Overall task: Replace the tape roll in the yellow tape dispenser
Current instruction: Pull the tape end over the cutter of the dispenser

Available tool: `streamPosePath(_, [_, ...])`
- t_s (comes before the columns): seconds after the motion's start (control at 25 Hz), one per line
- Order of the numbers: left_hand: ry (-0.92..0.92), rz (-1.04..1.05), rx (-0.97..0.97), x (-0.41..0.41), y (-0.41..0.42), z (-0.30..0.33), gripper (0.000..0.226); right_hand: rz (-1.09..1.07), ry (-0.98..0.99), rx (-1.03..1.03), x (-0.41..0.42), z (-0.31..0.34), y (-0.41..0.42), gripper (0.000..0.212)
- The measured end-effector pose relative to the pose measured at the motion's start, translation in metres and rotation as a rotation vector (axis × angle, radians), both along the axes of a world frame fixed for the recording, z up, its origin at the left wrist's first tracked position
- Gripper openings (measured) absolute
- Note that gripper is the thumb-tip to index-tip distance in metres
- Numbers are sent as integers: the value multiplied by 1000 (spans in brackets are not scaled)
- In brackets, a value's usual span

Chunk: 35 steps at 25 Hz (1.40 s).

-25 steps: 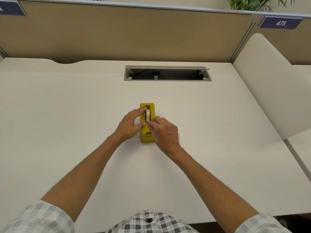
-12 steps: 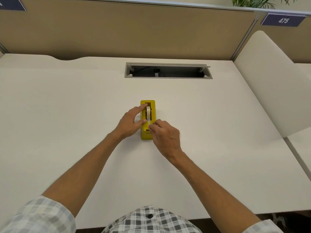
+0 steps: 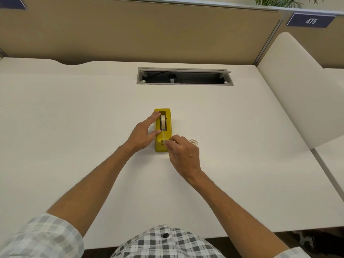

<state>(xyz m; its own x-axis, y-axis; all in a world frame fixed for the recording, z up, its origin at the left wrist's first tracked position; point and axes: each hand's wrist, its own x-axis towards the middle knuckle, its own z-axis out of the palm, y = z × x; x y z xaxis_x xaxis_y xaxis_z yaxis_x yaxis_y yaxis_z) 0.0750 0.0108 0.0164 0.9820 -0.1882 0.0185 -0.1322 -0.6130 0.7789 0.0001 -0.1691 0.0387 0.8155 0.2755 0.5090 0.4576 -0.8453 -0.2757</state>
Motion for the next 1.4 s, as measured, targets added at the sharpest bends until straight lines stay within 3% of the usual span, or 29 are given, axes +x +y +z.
streamPosePath(0.96, [-49,47,35,-2,-2,2,45,28,-49,-10,-1,-23,0,10])
streamPosePath(1.2, [-166,115,66,-16,-10,-1,11,3,-63,-30,5,-28,3,14])
streamPosePath(1.4, [-235,175,6,-36,-21,-1,17,-5,-115,-43,5,-31,3,15])
